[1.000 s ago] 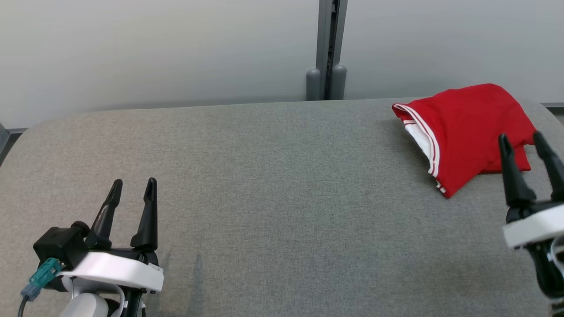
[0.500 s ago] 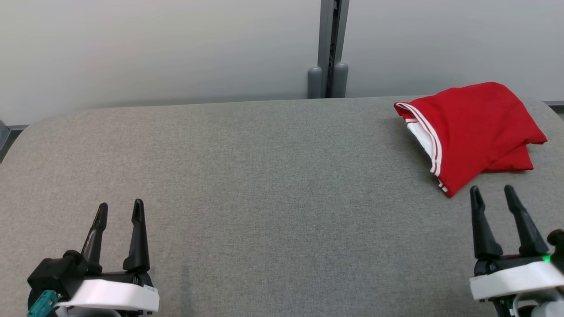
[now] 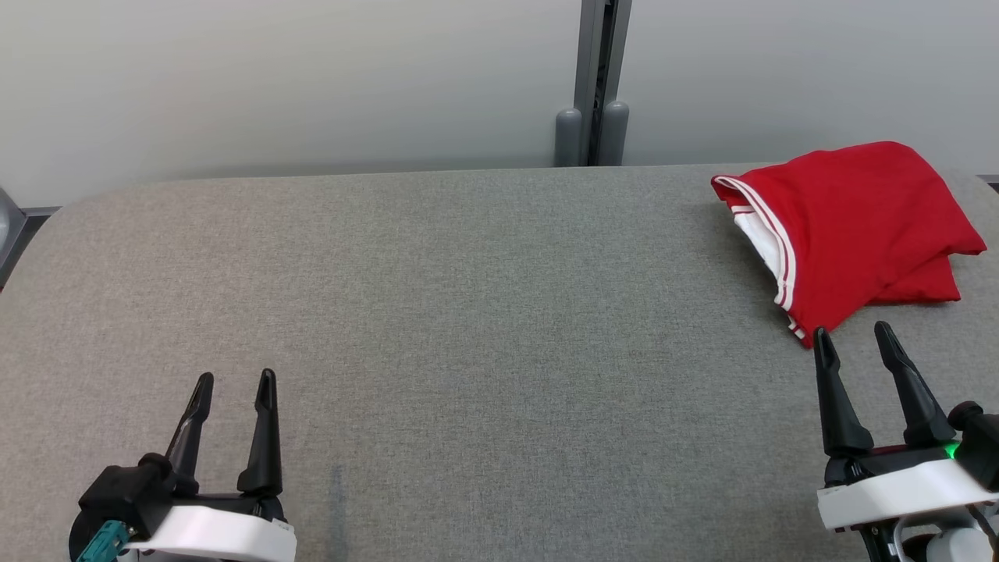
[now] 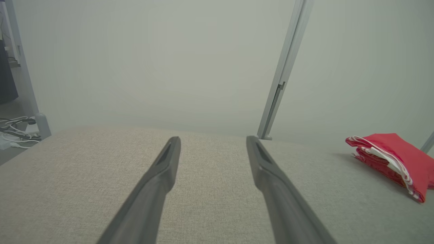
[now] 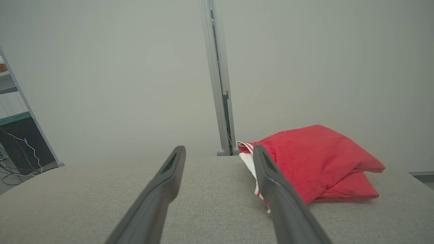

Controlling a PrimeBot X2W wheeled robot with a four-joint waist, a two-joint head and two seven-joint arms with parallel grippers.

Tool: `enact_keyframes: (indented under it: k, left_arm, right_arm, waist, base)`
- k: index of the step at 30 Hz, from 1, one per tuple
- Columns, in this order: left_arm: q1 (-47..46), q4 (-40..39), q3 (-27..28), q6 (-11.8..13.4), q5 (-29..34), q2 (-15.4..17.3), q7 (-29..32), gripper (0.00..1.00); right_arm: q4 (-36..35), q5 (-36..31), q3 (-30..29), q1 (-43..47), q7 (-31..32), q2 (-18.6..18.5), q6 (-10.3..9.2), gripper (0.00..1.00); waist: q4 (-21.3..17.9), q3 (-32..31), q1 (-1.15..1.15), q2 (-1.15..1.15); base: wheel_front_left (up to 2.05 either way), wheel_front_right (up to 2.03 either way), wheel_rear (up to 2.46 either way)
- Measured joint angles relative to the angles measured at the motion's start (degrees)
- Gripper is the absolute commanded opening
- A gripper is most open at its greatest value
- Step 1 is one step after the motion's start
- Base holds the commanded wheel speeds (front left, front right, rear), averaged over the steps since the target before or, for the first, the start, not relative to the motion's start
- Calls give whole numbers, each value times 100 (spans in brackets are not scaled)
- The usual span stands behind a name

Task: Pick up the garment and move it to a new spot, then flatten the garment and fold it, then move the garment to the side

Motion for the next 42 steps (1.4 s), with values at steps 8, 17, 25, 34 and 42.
enact_keyframes:
  k: [8, 17, 25, 34, 42]
  left_arm:
    - [-128, 176, 130, -130, 275, -89, 0, 100]
    - [-199, 303, 243, -234, 411, -193, 0, 100]
    - [-222, 386, 283, -283, 454, -240, 0, 100]
    - [-228, 475, 336, -330, 479, -283, 0, 0]
    - [-83, 732, 363, -327, 66, -381, 171, 0]
  right_arm:
    - [-53, -5, 44, 0, -1, 11, 0, 100]
    - [-33, -3, 56, -1, -7, 69, 1, 100]
    - [11, -4, 49, -52, -7, 74, 0, 100]
    - [71, 1, 78, -49, -7, 87, 0, 0]
    - [305, 388, 104, 105, 135, 186, 0, 0]
  waist:
    - [-30, 14, 0, 0]
    - [-69, 28, 0, 0]
    - [-60, 26, 0, 0]
    - [-61, 13, 0, 0]
    - [-64, 3, 0, 0]
  base:
    - [0, 0, 0]
    - [0, 0, 0]
    - [0, 0, 0]
    - [0, 0, 0]
    - [0, 0, 0]
